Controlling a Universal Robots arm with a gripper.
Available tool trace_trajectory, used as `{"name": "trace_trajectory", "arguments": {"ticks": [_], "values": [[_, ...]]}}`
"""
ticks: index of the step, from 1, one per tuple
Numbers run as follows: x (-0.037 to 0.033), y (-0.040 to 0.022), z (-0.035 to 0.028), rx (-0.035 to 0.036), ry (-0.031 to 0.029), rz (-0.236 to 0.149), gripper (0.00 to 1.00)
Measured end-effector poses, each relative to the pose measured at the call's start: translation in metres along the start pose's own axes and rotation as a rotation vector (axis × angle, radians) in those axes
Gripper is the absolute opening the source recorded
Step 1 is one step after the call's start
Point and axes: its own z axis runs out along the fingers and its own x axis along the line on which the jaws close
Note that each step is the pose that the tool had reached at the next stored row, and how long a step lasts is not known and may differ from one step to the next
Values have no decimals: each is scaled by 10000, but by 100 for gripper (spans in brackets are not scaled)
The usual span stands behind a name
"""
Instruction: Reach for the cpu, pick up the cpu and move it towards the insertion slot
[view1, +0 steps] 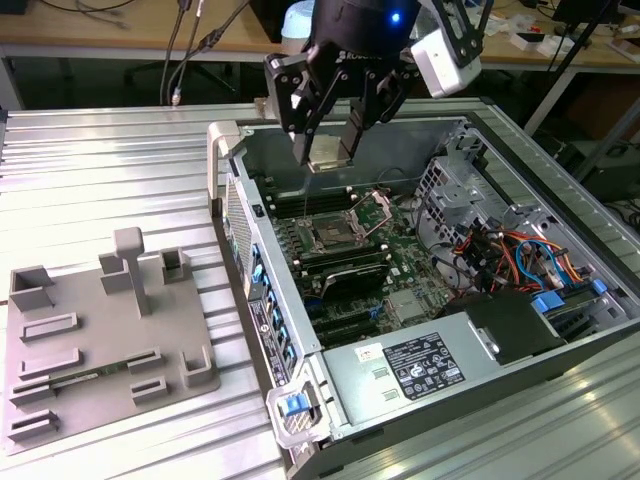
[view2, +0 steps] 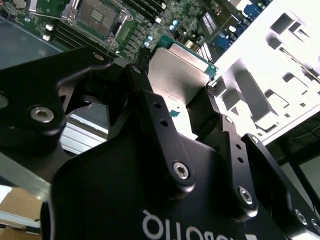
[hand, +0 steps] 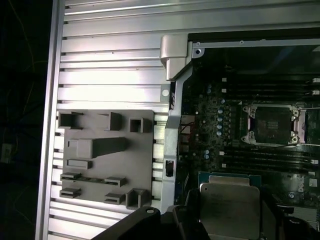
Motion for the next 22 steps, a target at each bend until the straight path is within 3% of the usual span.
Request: {"name": "trace_trajectory", "arguments": {"ticks": [1, 2, 3, 7, 15, 16, 22], "values": [[-62, 0, 6, 3, 46, 2, 55], [-126, -1, 9, 20, 196, 10, 55], [-155, -2, 12, 20, 213, 9, 55], [-222, -2, 20, 22, 214, 11, 55], [-442, 35, 62, 21, 206, 10, 55], [-495, 51, 77, 22, 206, 9, 55], [-620, 85, 110, 21, 203, 10, 55]]}}
